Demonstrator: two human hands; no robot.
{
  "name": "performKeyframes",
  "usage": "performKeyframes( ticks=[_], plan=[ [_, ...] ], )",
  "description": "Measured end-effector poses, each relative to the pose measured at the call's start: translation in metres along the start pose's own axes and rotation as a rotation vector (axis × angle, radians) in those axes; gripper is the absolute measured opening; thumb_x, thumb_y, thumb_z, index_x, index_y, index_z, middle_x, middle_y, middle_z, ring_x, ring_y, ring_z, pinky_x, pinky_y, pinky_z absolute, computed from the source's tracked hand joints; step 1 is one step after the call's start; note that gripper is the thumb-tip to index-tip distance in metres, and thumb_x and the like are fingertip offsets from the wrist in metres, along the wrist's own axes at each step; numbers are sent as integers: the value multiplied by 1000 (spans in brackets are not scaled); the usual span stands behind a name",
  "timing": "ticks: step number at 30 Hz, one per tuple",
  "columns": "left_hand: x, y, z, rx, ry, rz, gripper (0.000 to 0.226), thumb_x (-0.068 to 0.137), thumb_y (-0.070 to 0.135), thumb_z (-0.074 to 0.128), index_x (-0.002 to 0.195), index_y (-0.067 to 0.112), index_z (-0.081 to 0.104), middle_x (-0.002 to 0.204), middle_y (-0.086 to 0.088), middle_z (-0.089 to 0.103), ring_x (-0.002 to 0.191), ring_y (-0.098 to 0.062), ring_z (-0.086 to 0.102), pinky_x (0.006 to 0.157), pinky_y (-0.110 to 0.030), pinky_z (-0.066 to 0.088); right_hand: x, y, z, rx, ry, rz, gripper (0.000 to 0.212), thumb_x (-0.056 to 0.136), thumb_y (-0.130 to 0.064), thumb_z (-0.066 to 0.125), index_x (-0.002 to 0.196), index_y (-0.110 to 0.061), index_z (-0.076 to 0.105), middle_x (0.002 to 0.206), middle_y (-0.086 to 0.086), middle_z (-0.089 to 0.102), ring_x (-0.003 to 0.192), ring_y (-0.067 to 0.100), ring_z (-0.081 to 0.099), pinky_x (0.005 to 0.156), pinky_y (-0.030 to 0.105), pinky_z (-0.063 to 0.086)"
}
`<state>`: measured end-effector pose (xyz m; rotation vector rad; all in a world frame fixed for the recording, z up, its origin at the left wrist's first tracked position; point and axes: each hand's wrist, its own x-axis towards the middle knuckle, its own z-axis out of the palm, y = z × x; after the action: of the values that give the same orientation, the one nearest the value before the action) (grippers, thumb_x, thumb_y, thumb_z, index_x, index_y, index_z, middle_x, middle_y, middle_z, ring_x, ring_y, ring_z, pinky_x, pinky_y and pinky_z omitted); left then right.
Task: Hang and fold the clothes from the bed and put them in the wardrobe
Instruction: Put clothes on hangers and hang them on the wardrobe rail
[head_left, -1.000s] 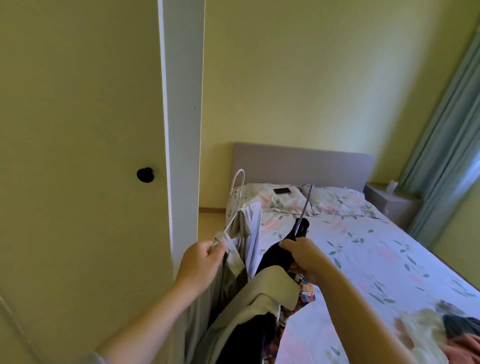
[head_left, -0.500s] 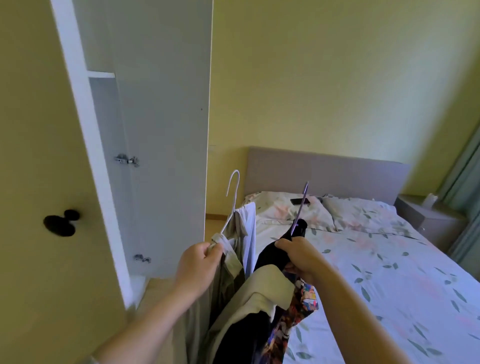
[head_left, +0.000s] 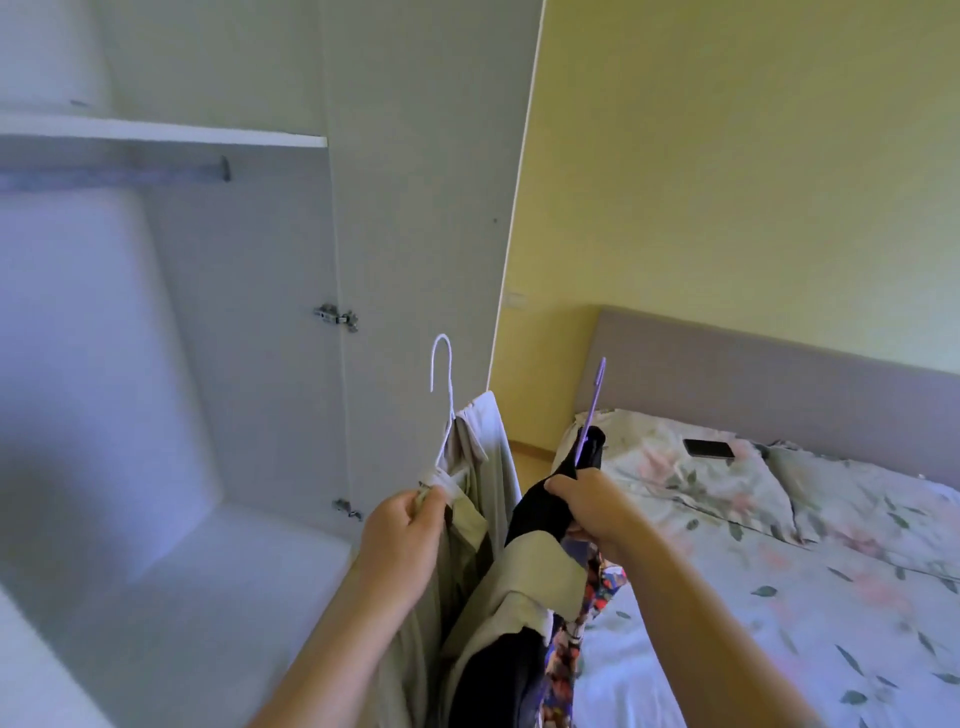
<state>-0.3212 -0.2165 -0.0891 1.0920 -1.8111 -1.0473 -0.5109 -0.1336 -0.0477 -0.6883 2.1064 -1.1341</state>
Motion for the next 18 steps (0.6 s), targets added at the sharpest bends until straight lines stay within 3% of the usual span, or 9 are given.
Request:
performKeyframes(
  ticks=[4,8,13,18],
  plan=[
    [30,-9,-11,16,98,12,51,95,34,50,51,17,29,39,6,32,40,-10,33,40,-20,23,32,-20,22,-84,-65,-51,29,97,-16,53,71,-8,42,60,9,43,50,19,44,41,21,34],
    [50,-23,-7,44,155,-52,49,94,33,51,52,12,35,42,4,33,41,-8,35,41,-19,23,66,-28,31,-122,-112,-65,18,97,-16,53,86,-3,48,79,15,47,71,24,47,63,33,36],
    [88,-37,-4,55,276,-174,55,93,29,52,44,19,30,40,3,27,39,-10,31,45,-27,22,130,-46,46,-231,-222,-145,18,94,-19,55,85,-3,55,77,13,50,72,23,48,67,32,36],
    [135,-35,-13,108,405,-198,55,94,26,51,41,18,36,37,3,34,39,-7,38,46,-28,24,190,-82,67,-243,-318,-251,21,93,-19,56,92,3,58,83,14,53,76,23,49,69,33,38]
  ],
)
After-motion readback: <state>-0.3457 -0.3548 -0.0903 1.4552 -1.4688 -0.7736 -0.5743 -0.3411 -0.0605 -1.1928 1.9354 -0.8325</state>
